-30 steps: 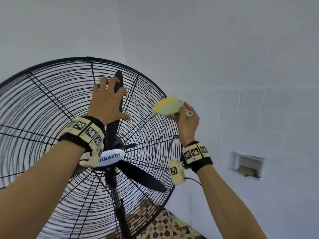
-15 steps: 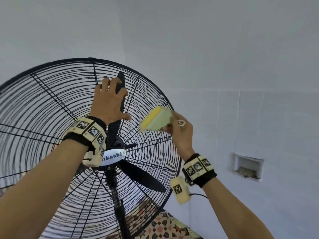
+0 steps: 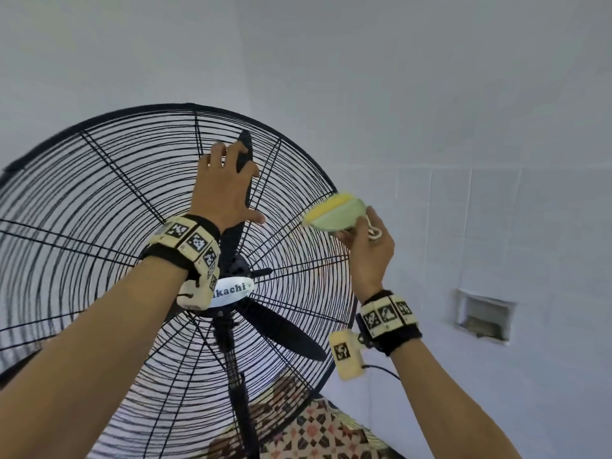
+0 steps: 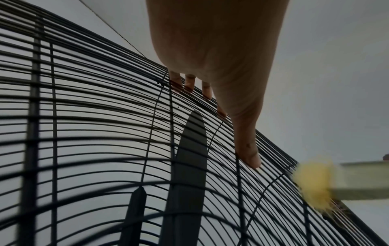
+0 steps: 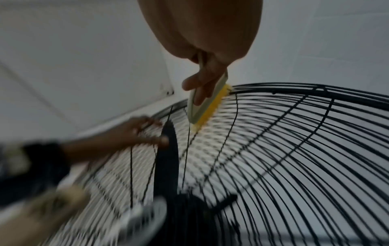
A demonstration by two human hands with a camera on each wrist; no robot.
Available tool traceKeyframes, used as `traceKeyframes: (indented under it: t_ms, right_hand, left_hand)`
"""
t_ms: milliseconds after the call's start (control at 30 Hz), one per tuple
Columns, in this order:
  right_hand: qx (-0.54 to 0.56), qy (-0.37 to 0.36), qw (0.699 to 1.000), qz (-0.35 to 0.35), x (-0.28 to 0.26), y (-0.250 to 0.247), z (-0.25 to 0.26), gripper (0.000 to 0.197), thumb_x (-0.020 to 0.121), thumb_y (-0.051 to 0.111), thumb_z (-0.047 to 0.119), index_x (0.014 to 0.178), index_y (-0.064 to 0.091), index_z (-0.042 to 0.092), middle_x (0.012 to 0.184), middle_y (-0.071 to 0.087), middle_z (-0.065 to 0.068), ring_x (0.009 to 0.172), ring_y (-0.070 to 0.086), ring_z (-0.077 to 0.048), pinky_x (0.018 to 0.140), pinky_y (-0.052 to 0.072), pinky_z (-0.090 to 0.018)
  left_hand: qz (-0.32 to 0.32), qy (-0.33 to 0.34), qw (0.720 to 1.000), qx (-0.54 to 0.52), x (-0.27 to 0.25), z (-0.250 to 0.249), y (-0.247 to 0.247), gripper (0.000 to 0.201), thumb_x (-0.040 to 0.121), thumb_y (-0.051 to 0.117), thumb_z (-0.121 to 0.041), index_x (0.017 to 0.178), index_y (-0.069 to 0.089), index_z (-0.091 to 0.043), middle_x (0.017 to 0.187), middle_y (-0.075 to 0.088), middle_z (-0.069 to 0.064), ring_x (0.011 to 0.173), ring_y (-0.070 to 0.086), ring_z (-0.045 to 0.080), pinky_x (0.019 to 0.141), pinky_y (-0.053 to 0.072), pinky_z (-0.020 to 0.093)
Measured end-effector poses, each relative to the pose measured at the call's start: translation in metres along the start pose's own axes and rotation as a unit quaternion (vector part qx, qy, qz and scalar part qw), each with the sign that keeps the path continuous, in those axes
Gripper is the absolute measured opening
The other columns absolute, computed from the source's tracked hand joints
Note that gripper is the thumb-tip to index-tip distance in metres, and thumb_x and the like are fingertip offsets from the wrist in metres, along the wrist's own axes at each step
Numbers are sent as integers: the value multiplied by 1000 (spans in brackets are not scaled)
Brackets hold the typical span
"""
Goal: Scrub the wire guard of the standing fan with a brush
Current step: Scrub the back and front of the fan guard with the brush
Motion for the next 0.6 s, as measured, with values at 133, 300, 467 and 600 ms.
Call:
traceKeyframes:
  t_ms: [133, 300, 467, 600]
  right_hand:
    - [-77, 2, 991, 110, -47, 34, -13, 36, 107, 52, 15, 143, 56, 13, 107, 74, -7, 72, 76, -15, 61, 62, -26]
    - [-73, 0, 992, 101, -61, 30, -9, 35, 106, 53, 16, 141, 58, 16, 99, 76, -6, 66, 75, -15, 58, 60, -22]
    - [-63, 33, 991, 113, -84, 43, -20, 41, 105, 55, 17, 146, 54, 19, 98, 74, 0, 68, 75, -20, 52, 58, -25]
    - [-75, 24, 978, 195, -115, 58, -17, 39, 104, 58, 18, 142, 56, 25, 87, 76, 1, 66, 75, -25, 50, 59, -27]
  left_hand:
    - [-6, -5, 1000, 2, -1, 2, 1, 92, 56, 88, -71, 128, 59, -23, 152, 33, 9, 142, 25, 40, 114, 30, 56]
    - [-17, -4, 1000, -12, -5, 7, -2, 91, 55, 88, -71, 127, 60, -23, 152, 33, 10, 144, 26, 40, 115, 29, 57]
    - [-13, -5, 1000, -17, -8, 6, -5, 89, 58, 88, -69, 128, 60, -23, 153, 34, 9, 143, 26, 40, 115, 29, 56]
    - [-19, -2, 1000, -22, -10, 7, -7, 90, 57, 89, -69, 127, 60, -22, 152, 35, 9, 143, 27, 40, 115, 31, 56]
Point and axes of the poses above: each hand's wrist, its own x-axis towards the middle knuckle, its own y-axis out of the palm, z = x × y, the point moved 9 cm from there along x, towards the middle knuckle
